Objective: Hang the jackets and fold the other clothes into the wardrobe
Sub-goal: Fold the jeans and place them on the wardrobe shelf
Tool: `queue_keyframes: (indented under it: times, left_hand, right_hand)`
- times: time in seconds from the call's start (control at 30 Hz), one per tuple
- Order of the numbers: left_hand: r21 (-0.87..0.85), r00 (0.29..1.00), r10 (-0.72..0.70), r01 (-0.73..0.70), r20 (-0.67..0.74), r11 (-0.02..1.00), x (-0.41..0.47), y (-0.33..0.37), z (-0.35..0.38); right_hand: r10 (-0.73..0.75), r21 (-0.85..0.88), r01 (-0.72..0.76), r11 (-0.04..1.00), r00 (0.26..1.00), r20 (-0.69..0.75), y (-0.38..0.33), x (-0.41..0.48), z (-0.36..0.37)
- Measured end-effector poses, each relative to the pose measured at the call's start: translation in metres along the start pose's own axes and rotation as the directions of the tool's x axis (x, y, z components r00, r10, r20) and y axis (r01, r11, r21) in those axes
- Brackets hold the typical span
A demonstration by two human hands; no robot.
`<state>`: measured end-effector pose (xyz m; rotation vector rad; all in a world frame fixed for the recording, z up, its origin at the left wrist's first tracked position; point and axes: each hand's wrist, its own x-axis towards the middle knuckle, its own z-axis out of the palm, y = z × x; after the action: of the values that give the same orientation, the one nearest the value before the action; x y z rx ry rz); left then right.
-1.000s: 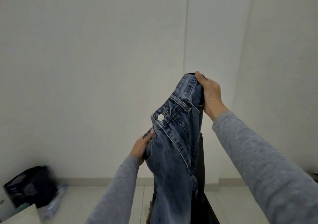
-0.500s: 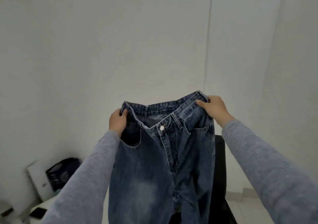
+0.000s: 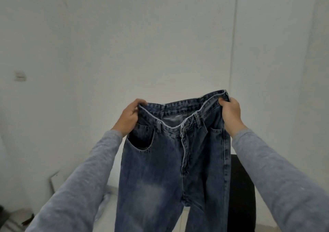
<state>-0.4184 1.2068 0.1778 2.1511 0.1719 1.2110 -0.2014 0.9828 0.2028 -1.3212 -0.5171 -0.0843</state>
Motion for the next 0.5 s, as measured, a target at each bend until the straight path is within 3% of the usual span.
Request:
queue_keyframes:
  times: [0.23,0.37,0.5]
  left_hand:
    - [0.159,0.963,-0.07,0.029,0.261,0.987,-0.024,0.0,0.002]
    - [0.221,0.985,-0.08,0.045,0.153,0.974,-0.024,-0.01,0.013]
    - [0.066,0.993,-0.11,0.108,0.035,0.992,-0.012,-0.009,0.029]
  right_hand:
    - [0.014,0.013,-0.013,1.0,0.999,-0.052,0.005,0.012,0.006]
    - [0.006,-0.027,-0.008,1.0,0.997,-0.073,0.007,0.022,-0.008]
    - [0.042,-0.087,-0.045,0.995,0.998,-0.042,0.013,0.033,-0.022]
